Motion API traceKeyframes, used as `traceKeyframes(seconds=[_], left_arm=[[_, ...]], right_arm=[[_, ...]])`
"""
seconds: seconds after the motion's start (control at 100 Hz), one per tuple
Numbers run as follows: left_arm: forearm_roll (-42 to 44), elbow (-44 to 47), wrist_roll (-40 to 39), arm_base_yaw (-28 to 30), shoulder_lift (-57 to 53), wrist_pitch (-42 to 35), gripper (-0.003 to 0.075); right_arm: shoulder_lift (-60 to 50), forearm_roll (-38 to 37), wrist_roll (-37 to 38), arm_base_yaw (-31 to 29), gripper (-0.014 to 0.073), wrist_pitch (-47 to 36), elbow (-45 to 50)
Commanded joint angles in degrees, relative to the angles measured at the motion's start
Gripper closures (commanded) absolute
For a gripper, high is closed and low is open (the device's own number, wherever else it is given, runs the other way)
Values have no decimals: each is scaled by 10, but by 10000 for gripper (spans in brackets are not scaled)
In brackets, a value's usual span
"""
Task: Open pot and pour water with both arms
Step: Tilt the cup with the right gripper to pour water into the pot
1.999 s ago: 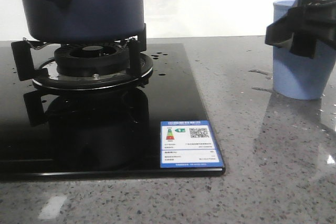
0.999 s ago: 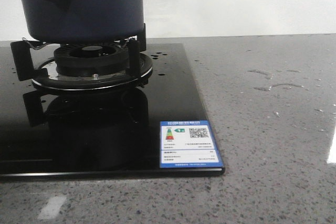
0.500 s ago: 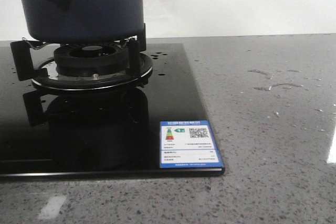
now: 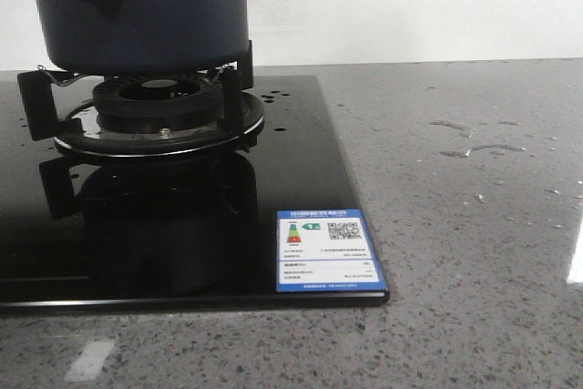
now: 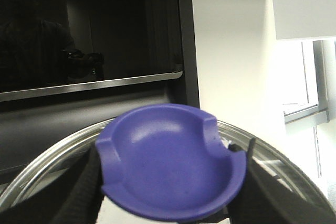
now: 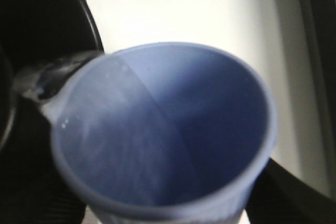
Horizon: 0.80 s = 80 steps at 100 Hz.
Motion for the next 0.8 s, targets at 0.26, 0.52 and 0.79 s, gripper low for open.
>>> traceKeyframes(seconds=[0.26, 0.52, 0.79], left_arm=[[-38, -20, -7, -5, -6, 11, 510], [-38, -20, -7, -5, -6, 12, 510], [-35, -20, -7, -5, -6, 12, 510]], right_arm=[[-28, -276, -1, -1, 437, -16, -24], [-28, -385, -1, -1, 437, 12, -29], [-28, -394, -1, -1, 437, -2, -76]])
